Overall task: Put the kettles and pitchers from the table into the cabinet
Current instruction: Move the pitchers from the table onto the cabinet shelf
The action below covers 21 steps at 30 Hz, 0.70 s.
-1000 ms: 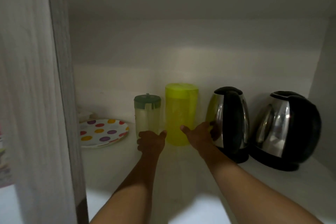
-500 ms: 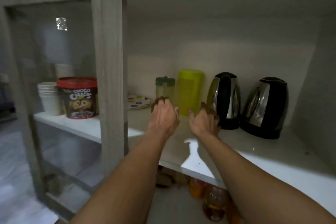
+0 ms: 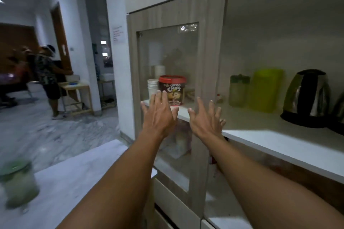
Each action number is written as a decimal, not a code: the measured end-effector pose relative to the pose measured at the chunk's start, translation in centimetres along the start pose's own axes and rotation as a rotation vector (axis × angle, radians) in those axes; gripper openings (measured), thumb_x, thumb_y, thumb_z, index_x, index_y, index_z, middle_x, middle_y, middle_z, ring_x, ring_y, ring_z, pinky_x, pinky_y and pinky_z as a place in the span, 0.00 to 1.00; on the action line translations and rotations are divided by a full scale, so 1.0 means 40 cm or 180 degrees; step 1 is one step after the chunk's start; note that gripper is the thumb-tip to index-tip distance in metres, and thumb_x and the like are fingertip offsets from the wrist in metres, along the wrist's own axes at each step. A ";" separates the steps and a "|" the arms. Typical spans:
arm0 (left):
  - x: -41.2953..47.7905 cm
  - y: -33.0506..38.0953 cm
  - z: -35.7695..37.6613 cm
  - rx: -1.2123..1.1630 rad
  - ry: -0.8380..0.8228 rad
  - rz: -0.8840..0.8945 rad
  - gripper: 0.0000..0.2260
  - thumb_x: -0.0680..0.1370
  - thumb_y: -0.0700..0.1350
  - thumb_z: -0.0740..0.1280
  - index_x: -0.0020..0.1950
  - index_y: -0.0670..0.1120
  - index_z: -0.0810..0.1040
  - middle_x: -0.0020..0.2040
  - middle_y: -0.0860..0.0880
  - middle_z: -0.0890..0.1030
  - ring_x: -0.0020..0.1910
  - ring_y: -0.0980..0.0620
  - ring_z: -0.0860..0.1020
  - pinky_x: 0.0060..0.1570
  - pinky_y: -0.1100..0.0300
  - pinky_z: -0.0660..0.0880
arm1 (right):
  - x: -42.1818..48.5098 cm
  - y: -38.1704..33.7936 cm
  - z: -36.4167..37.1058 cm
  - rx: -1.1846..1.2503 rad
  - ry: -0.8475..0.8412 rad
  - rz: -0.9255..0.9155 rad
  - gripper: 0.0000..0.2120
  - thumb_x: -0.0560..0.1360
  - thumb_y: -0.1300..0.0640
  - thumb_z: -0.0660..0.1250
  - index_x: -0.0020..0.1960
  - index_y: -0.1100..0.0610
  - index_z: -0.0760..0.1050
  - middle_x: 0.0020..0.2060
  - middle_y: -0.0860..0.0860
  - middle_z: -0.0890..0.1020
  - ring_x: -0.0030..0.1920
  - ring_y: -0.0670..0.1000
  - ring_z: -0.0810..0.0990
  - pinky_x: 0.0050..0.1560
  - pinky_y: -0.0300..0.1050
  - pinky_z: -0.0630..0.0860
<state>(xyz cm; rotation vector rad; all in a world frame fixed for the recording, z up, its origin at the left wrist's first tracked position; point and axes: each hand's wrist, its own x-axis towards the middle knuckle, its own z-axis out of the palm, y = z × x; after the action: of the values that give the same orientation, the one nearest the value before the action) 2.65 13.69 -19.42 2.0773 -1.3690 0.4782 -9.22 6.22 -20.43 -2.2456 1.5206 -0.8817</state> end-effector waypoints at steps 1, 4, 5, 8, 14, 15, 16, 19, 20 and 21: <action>-0.022 -0.067 -0.034 0.0124 -0.0026 -0.0099 0.31 0.82 0.57 0.55 0.81 0.44 0.51 0.81 0.44 0.53 0.80 0.44 0.51 0.74 0.35 0.47 | -0.022 -0.057 0.036 0.0033 -0.0085 -0.0090 0.28 0.81 0.38 0.51 0.79 0.40 0.50 0.81 0.52 0.48 0.80 0.63 0.45 0.74 0.70 0.46; -0.098 -0.297 -0.148 0.0516 -0.0121 -0.0441 0.32 0.83 0.59 0.53 0.81 0.44 0.48 0.82 0.45 0.50 0.81 0.45 0.48 0.74 0.35 0.45 | -0.109 -0.259 0.164 0.0111 -0.0344 -0.0398 0.27 0.81 0.38 0.50 0.79 0.40 0.51 0.81 0.52 0.49 0.79 0.63 0.47 0.74 0.71 0.49; -0.129 -0.379 -0.189 0.0630 -0.0138 -0.0585 0.32 0.83 0.59 0.53 0.81 0.44 0.48 0.82 0.45 0.50 0.81 0.45 0.48 0.74 0.34 0.45 | -0.149 -0.331 0.211 0.0126 -0.0451 -0.0526 0.27 0.81 0.38 0.50 0.79 0.41 0.51 0.81 0.52 0.49 0.79 0.63 0.46 0.74 0.71 0.48; -0.240 -0.617 -0.305 0.0907 -0.0069 -0.1128 0.32 0.82 0.59 0.54 0.81 0.44 0.50 0.81 0.45 0.52 0.80 0.43 0.50 0.73 0.33 0.48 | -0.287 -0.535 0.362 0.0217 -0.0828 -0.0946 0.28 0.81 0.38 0.50 0.79 0.41 0.50 0.81 0.53 0.49 0.80 0.62 0.46 0.74 0.70 0.48; -0.494 -0.992 -0.483 0.1289 -0.0303 -0.2189 0.33 0.82 0.59 0.54 0.81 0.43 0.50 0.81 0.44 0.53 0.79 0.41 0.54 0.72 0.32 0.51 | -0.575 -0.843 0.621 0.0358 -0.1713 -0.1537 0.26 0.81 0.39 0.51 0.78 0.42 0.54 0.80 0.52 0.52 0.78 0.62 0.52 0.72 0.68 0.54; -0.526 -1.040 -0.501 0.1297 -0.0287 -0.2381 0.33 0.82 0.59 0.54 0.81 0.43 0.51 0.81 0.44 0.54 0.78 0.41 0.54 0.72 0.33 0.51 | -0.609 -0.876 0.654 0.0351 -0.1832 -0.1619 0.26 0.81 0.39 0.52 0.77 0.42 0.54 0.80 0.52 0.52 0.78 0.61 0.52 0.72 0.68 0.54; -0.557 -1.084 -0.514 0.1281 -0.0250 -0.2563 0.32 0.82 0.59 0.55 0.80 0.43 0.52 0.80 0.44 0.56 0.78 0.41 0.56 0.72 0.33 0.52 | -0.638 -0.904 0.686 0.0331 -0.1933 -0.1695 0.26 0.81 0.39 0.52 0.77 0.42 0.55 0.80 0.52 0.53 0.78 0.61 0.53 0.72 0.67 0.55; -0.641 -1.191 -0.528 0.1144 -0.0210 -0.2982 0.29 0.81 0.58 0.57 0.77 0.42 0.59 0.76 0.43 0.62 0.75 0.40 0.61 0.72 0.35 0.57 | -0.691 -0.964 0.781 0.0220 -0.2165 -0.1793 0.26 0.80 0.39 0.54 0.77 0.45 0.57 0.79 0.52 0.54 0.77 0.62 0.56 0.71 0.66 0.57; -0.663 -1.218 -0.524 0.1082 -0.0221 -0.3114 0.28 0.81 0.58 0.57 0.76 0.42 0.60 0.75 0.42 0.63 0.74 0.40 0.62 0.71 0.35 0.57 | -0.698 -0.979 0.811 0.0182 -0.2215 -0.1781 0.27 0.80 0.39 0.54 0.77 0.46 0.57 0.79 0.53 0.55 0.76 0.62 0.57 0.71 0.66 0.58; -0.679 -1.242 -0.517 0.1012 -0.0231 -0.3242 0.27 0.81 0.58 0.57 0.75 0.43 0.62 0.74 0.42 0.64 0.74 0.40 0.63 0.71 0.36 0.58 | -0.700 -0.991 0.841 0.0150 -0.2256 -0.1762 0.28 0.80 0.39 0.54 0.77 0.47 0.57 0.79 0.53 0.55 0.76 0.62 0.58 0.71 0.66 0.60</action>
<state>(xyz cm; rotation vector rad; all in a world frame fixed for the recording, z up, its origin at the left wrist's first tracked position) 37.67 60.56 -33.87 2.7126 -0.1307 0.1688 33.86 44.35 -33.73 -2.5753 0.5732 -0.1617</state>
